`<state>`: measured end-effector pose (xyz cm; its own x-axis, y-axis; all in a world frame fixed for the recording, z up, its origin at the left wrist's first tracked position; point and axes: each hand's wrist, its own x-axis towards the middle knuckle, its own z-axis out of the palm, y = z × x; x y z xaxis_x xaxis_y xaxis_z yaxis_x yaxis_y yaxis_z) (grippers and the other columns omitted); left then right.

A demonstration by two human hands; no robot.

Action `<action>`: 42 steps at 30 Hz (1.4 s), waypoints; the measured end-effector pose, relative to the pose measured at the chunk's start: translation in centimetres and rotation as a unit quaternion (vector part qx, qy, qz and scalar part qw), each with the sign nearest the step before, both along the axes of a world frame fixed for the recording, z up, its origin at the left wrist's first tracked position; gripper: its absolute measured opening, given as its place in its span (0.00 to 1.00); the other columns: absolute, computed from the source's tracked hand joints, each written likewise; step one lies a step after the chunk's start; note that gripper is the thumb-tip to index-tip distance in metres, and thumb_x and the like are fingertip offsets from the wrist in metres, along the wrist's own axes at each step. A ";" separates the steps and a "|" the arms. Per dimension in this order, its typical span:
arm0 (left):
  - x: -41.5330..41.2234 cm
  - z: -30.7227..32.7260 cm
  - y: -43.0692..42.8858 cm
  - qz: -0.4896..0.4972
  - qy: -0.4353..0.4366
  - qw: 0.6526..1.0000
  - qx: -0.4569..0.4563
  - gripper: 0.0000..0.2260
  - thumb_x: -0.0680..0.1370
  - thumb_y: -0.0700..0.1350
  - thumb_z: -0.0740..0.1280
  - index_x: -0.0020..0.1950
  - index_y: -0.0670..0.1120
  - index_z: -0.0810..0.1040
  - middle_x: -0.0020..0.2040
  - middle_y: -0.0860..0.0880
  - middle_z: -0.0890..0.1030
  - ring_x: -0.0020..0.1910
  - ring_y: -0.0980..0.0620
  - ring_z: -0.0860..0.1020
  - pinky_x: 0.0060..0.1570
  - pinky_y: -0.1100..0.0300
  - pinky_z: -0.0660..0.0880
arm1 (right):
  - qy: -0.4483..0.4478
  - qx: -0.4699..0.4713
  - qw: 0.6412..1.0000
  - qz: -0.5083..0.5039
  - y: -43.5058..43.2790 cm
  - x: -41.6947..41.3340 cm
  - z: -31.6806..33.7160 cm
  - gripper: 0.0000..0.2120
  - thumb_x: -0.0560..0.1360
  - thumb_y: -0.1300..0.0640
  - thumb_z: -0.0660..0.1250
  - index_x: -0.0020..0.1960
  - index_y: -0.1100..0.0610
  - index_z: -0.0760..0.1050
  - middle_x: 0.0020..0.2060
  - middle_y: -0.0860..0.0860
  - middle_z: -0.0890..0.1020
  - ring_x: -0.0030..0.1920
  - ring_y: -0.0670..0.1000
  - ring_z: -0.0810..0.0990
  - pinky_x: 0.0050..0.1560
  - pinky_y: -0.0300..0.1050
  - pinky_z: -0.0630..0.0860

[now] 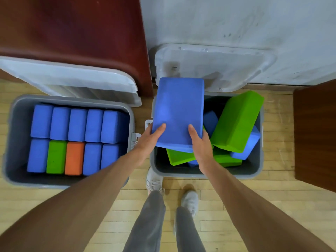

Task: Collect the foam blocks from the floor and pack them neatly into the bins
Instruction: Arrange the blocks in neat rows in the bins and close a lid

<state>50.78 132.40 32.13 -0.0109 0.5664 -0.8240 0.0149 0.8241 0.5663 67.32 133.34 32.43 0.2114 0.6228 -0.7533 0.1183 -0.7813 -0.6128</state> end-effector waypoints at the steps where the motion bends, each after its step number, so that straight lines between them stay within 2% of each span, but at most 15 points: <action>1: 0.0 0.0 -0.2 -0.009 0.013 1.000 0.007 0.22 0.73 0.67 0.64 0.65 0.62 0.70 0.60 0.60 0.79 0.60 0.56 0.77 0.66 0.52 0.70 | 0.000 0.011 1.000 -0.001 0.0 0.1 0.0 0.20 0.76 0.43 0.66 0.63 0.51 0.72 0.56 0.47 0.80 0.54 0.48 0.80 0.55 0.45 0.75; 3: -0.1 -0.7 -0.8 -0.026 0.044 0.998 0.022 0.30 0.67 0.76 0.61 0.66 0.67 0.69 0.60 0.63 0.78 0.62 0.55 0.76 0.67 0.49 0.69 | 0.017 0.027 0.999 -0.012 -0.2 0.2 0.2 0.14 0.77 0.46 0.66 0.60 0.49 0.74 0.54 0.47 0.81 0.53 0.47 0.81 0.52 0.42 0.75; 5: -0.2 -0.8 -1.6 -0.041 0.070 0.996 0.047 0.31 0.65 0.79 0.58 0.66 0.71 0.67 0.61 0.62 0.78 0.62 0.53 0.76 0.66 0.47 0.70 | 0.049 0.045 0.998 -0.016 -0.6 0.4 0.5 0.12 0.78 0.48 0.65 0.60 0.49 0.74 0.55 0.46 0.82 0.54 0.47 0.81 0.54 0.43 0.76; 9: -0.4 2.1 -3.7 -0.012 0.096 0.989 0.111 0.26 0.72 0.70 0.60 0.69 0.65 0.66 0.59 0.59 0.79 0.59 0.55 0.77 0.62 0.51 0.74 | 0.088 0.084 0.992 0.015 -2.4 0.1 1.5 0.10 0.78 0.48 0.66 0.58 0.46 0.75 0.54 0.44 0.82 0.56 0.46 0.81 0.58 0.46 0.76; 11: -1.3 3.8 -5.3 0.022 0.120 0.983 0.134 0.28 0.71 0.70 0.61 0.69 0.63 0.68 0.58 0.59 0.79 0.58 0.56 0.78 0.60 0.51 0.75 | 0.103 0.111 0.988 0.042 -3.3 -1.0 2.6 0.16 0.76 0.46 0.67 0.61 0.49 0.76 0.55 0.45 0.83 0.56 0.46 0.81 0.59 0.47 0.76; 13: -2.5 5.0 -7.0 0.062 0.129 0.977 0.156 0.27 0.73 0.67 0.63 0.70 0.59 0.70 0.55 0.62 0.79 0.54 0.63 0.78 0.54 0.61 0.76 | 0.123 0.129 0.981 0.081 -4.3 -2.4 3.5 0.19 0.75 0.44 0.66 0.64 0.51 0.75 0.57 0.45 0.82 0.56 0.45 0.81 0.58 0.44 0.76; 15: -3.8 5.8 -8.6 0.104 0.152 0.968 0.170 0.19 0.79 0.58 0.62 0.68 0.54 0.72 0.51 0.64 0.78 0.46 0.72 0.77 0.43 0.73 0.73 | 0.133 0.138 0.975 0.113 -5.5 -4.0 4.0 0.17 0.78 0.47 0.65 0.64 0.53 0.74 0.57 0.46 0.81 0.55 0.44 0.80 0.56 0.41 0.76; 17: -4.7 6.4 -9.6 0.121 0.179 0.962 0.169 0.14 0.80 0.55 0.61 0.65 0.54 0.71 0.48 0.63 0.76 0.43 0.70 0.77 0.37 0.74 0.72 | 0.147 0.144 0.971 0.124 -6.5 -5.4 3.5 0.16 0.79 0.50 0.65 0.64 0.55 0.73 0.57 0.48 0.81 0.56 0.46 0.80 0.57 0.43 0.76; 20: -6.0 5.4 -11.2 0.140 0.175 0.963 0.150 0.18 0.79 0.57 0.61 0.67 0.54 0.70 0.52 0.58 0.76 0.51 0.58 0.75 0.44 0.67 0.71 | 0.149 0.133 0.971 0.129 -8.2 -6.9 2.0 0.18 0.79 0.51 0.64 0.66 0.56 0.70 0.58 0.48 0.79 0.57 0.48 0.79 0.58 0.44 0.74; 24: -7.3 0.9 -12.3 0.126 0.165 0.969 0.134 0.23 0.76 0.62 0.63 0.68 0.53 0.72 0.57 0.57 0.79 0.57 0.55 0.77 0.54 0.60 0.74 | 0.103 0.123 0.978 0.131 -9.9 -7.6 -1.8 0.24 0.79 0.49 0.63 0.69 0.59 0.62 0.57 0.50 0.76 0.54 0.49 0.76 0.55 0.42 0.71; 28: -7.6 -3.5 -12.6 0.081 0.164 0.975 0.125 0.21 0.80 0.59 0.59 0.68 0.48 0.70 0.56 0.55 0.75 0.57 0.54 0.74 0.52 0.61 0.69 | 0.066 0.127 0.981 0.131 -10.9 -8.2 -6.1 0.25 0.79 0.50 0.63 0.71 0.60 0.62 0.57 0.49 0.74 0.56 0.49 0.75 0.53 0.39 0.68; 30: -7.4 -4.5 -12.7 0.058 0.176 0.975 0.126 0.23 0.80 0.60 0.58 0.68 0.47 0.68 0.58 0.53 0.74 0.55 0.52 0.72 0.52 0.58 0.68 | 0.067 0.126 0.981 0.129 -10.9 -8.3 -6.7 0.22 0.79 0.48 0.63 0.69 0.54 0.65 0.57 0.47 0.75 0.57 0.48 0.75 0.58 0.44 0.70; 32: -7.6 -5.0 -12.7 0.067 0.181 0.973 0.126 0.21 0.80 0.60 0.57 0.64 0.47 0.71 0.56 0.51 0.75 0.52 0.51 0.73 0.49 0.58 0.68 | 0.120 0.094 0.983 0.100 -10.5 -8.3 -6.8 0.14 0.79 0.48 0.63 0.63 0.48 0.68 0.55 0.45 0.76 0.55 0.48 0.76 0.63 0.54 0.73; 35: -8.6 -5.0 -12.9 0.093 0.188 0.967 0.147 0.17 0.80 0.59 0.58 0.60 0.48 0.72 0.53 0.52 0.76 0.52 0.50 0.75 0.49 0.58 0.68 | 0.187 0.034 0.974 0.123 -10.5 -8.4 -6.2 0.13 0.80 0.47 0.61 0.63 0.47 0.67 0.59 0.45 0.75 0.57 0.48 0.75 0.62 0.54 0.73; 42: -9.9 -5.1 -12.9 0.039 0.175 0.976 0.126 0.24 0.80 0.61 0.57 0.68 0.48 0.67 0.57 0.52 0.74 0.52 0.52 0.73 0.47 0.59 0.68 | 0.077 0.089 0.977 0.178 -10.7 -9.4 -6.6 0.16 0.79 0.44 0.61 0.63 0.50 0.70 0.56 0.47 0.78 0.56 0.51 0.77 0.55 0.49 0.72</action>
